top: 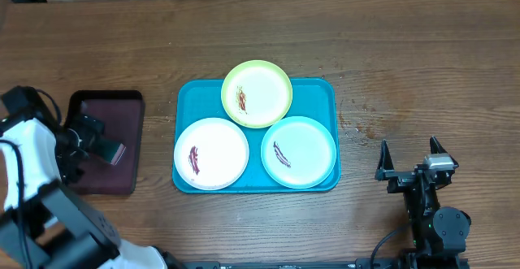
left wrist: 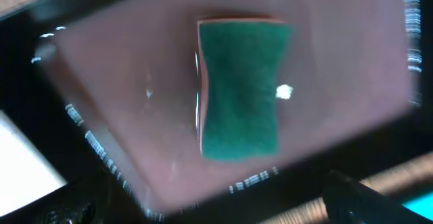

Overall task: Clean dirty plates on tray and stack at the side
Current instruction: 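Move the left gripper over the sponge in the dark tray, then lower the left gripper and grasp the green sponge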

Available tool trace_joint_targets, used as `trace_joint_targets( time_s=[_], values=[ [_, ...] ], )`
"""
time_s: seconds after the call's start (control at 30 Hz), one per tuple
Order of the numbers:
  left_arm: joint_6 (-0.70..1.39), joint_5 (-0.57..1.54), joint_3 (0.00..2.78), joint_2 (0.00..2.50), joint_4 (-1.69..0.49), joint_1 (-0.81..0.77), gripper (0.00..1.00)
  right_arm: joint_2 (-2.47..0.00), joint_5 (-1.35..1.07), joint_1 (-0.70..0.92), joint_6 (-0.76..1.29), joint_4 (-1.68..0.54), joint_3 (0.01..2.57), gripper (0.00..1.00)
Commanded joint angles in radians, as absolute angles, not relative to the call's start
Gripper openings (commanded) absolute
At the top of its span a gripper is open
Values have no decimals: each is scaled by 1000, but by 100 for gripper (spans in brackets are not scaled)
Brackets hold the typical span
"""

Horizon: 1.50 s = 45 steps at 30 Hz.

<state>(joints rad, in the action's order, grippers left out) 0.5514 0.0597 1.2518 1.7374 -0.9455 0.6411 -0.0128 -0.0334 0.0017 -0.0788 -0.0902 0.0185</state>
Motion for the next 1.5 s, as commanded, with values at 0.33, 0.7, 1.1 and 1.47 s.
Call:
trace_joint_targets(
  time_s=[0.33,0.7,1.1,1.47],
  values=[
    [568,95,1246,1977,-778,634,88,-3,-23,-1,-79,-84,8,100],
    [569,123,1246,2040,-769,633,4,-3,-23,-1,-79,-84,8,100],
    [569,32,1246,2040,-719,635,100,-3,-23,-1,-79,-84,8,100],
    [569,-33,1246,2040,-700,636,24,-3,-23,-1,-79,-84,8,100]
  ],
)
